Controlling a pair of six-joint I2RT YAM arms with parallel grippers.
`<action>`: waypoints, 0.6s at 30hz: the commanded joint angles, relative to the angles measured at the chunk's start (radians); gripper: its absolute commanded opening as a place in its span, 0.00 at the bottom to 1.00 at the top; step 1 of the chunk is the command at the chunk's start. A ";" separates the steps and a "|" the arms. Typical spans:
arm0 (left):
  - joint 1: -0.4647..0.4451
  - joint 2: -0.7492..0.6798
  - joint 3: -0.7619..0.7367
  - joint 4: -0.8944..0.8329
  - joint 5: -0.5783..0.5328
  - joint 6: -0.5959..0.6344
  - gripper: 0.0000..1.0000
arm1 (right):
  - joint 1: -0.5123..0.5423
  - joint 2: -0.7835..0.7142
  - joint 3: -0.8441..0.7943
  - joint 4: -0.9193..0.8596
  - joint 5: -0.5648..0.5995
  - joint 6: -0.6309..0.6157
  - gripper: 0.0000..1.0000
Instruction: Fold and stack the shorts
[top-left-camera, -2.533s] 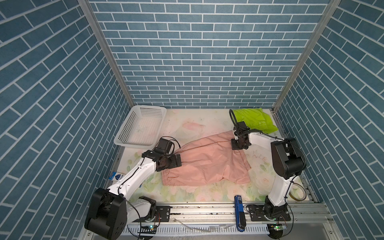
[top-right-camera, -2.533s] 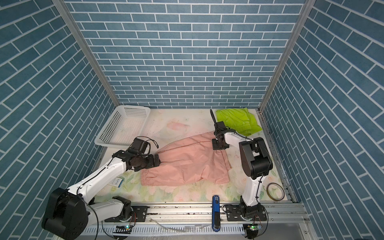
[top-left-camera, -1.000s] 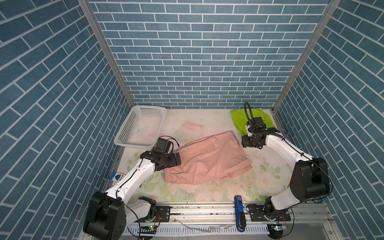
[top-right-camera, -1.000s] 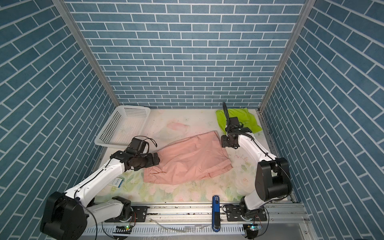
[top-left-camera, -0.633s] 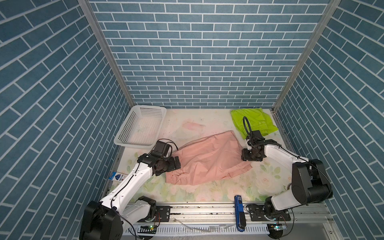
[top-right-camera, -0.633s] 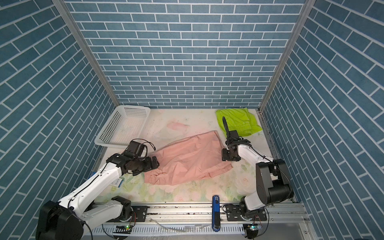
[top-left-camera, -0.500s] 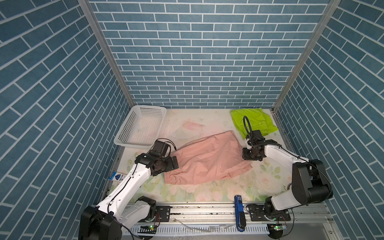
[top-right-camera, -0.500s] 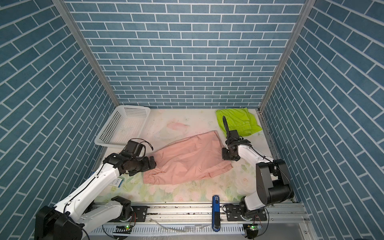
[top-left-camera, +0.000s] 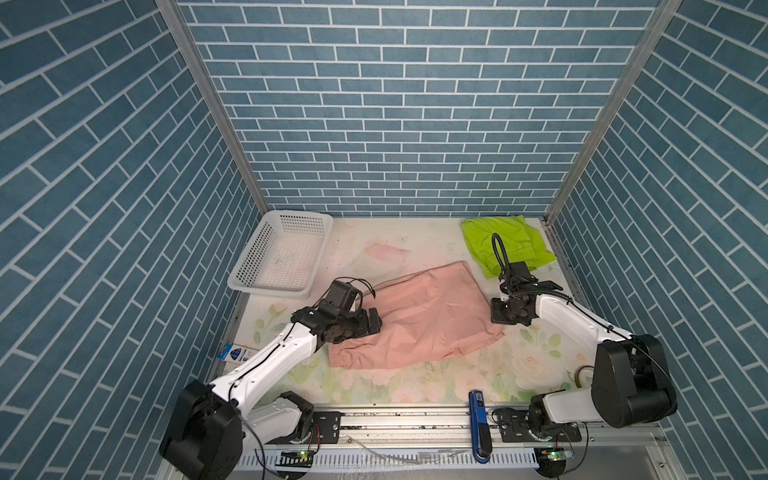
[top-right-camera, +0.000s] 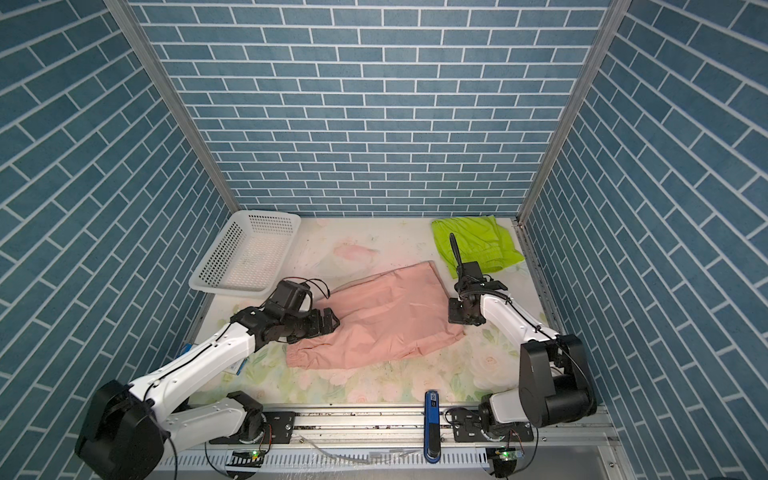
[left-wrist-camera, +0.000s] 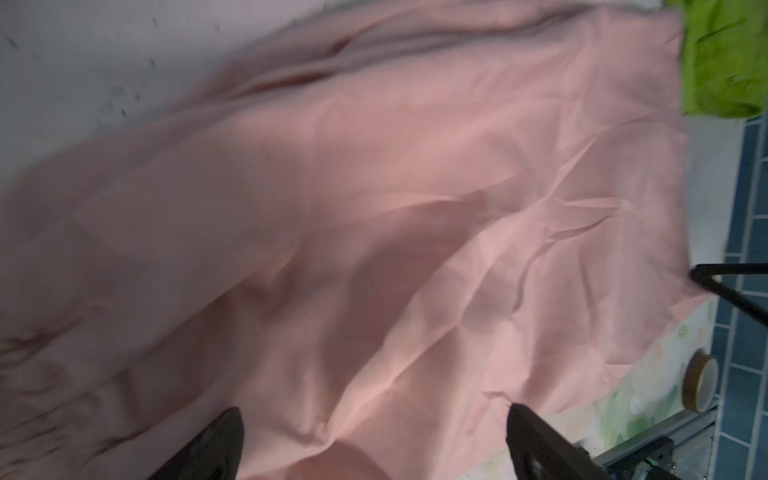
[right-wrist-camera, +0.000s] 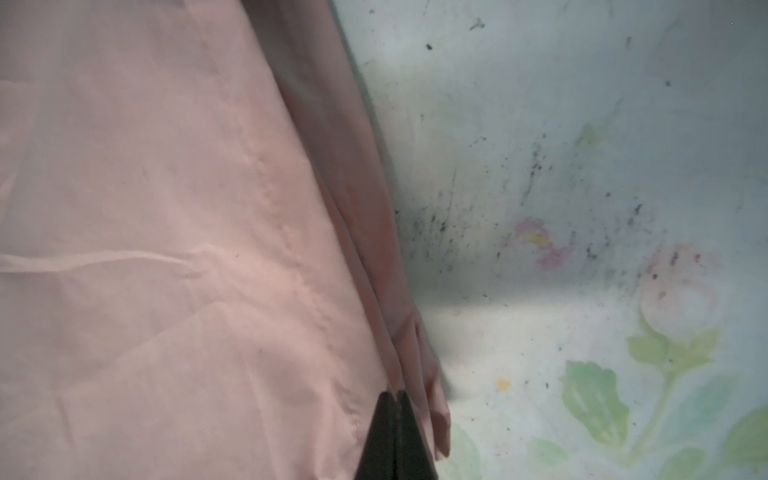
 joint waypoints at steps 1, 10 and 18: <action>-0.004 0.053 -0.055 0.080 -0.031 -0.003 1.00 | -0.032 -0.010 -0.022 -0.037 0.054 0.046 0.00; -0.004 0.129 -0.094 0.126 -0.029 0.031 1.00 | -0.086 0.050 -0.034 -0.017 0.004 0.055 0.01; -0.004 0.028 0.062 -0.098 -0.057 0.084 1.00 | -0.012 -0.200 0.026 -0.071 0.045 -0.012 0.40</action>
